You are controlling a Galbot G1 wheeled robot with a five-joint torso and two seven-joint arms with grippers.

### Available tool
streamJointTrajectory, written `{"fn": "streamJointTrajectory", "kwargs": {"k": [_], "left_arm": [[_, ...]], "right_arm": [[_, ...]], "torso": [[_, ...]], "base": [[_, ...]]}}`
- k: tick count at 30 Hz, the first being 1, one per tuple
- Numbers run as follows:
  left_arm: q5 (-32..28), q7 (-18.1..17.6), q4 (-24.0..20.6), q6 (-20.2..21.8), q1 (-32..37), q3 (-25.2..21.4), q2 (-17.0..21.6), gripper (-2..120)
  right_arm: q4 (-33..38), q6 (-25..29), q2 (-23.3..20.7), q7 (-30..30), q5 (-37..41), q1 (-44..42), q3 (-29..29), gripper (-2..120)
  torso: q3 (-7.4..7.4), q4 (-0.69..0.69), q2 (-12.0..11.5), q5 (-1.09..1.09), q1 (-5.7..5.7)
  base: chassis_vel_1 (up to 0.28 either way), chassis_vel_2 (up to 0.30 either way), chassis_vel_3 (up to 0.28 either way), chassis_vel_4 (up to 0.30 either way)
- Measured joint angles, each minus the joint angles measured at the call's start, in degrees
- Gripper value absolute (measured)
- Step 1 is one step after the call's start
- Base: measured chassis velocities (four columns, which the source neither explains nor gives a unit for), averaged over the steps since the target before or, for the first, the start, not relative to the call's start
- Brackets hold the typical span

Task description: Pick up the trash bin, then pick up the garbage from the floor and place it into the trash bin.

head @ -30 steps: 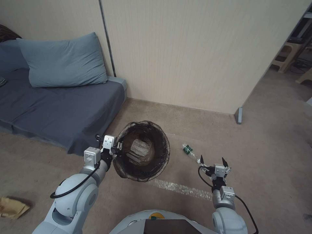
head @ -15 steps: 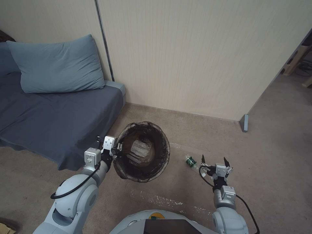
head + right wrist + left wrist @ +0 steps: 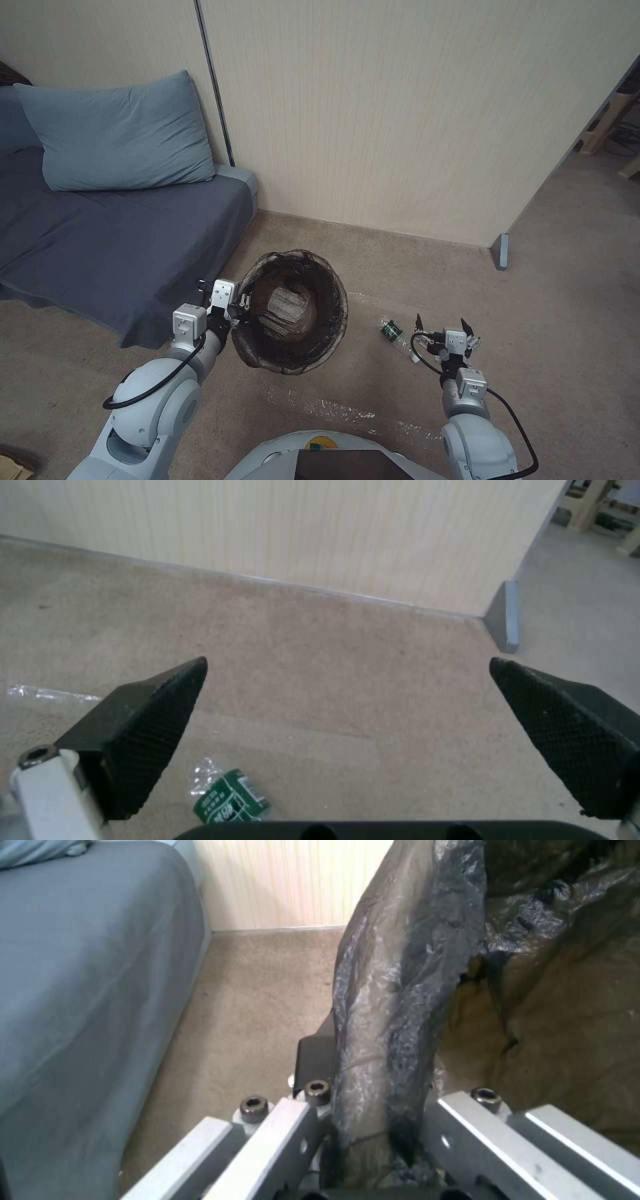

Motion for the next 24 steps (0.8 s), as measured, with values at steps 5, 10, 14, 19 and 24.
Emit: {"fn": "streamJointTrajectory", "kwargs": {"k": [5,10,14,19,24], "left_arm": [[0.4,0.1,0.0,-0.1,0.0,-0.1,-0.1,2],[0.6,0.3,0.0,-0.2,-0.2,-0.3,-0.3,2],[0.6,0.4,0.1,-0.3,-0.5,-0.4,-0.4,2],[0.7,0.5,0.5,-0.3,-0.8,-0.4,-0.5,2],[1.2,0.6,0.8,-0.5,-0.9,-0.4,-0.9,2]], "right_arm": [[0.0,0.1,0.2,-0.1,-0.2,-0.2,0.2,100],[-0.1,0.5,0.3,-0.1,-0.4,-0.4,0.3,100],[-0.1,0.5,0.3,-0.1,-0.4,-0.3,0.2,100],[-0.4,0.5,0.4,-0.1,-0.3,-0.1,0.2,100],[-0.4,-0.2,0.1,-0.1,0.1,0.2,0.1,100]], "torso": [[0.00,0.00,0.0,0.00,0.00],[0.00,-0.01,0.0,0.00,0.00],[0.00,-0.01,0.0,0.00,0.00],[0.00,-0.01,0.0,0.00,0.00],[0.00,0.00,0.0,0.00,0.00]], "base": [[0.000,0.000,0.000,0.000],[0.000,0.000,0.000,0.000],[0.000,0.000,0.000,0.000],[0.000,0.000,0.000,0.000],[0.000,0.000,0.000,0.000]]}}
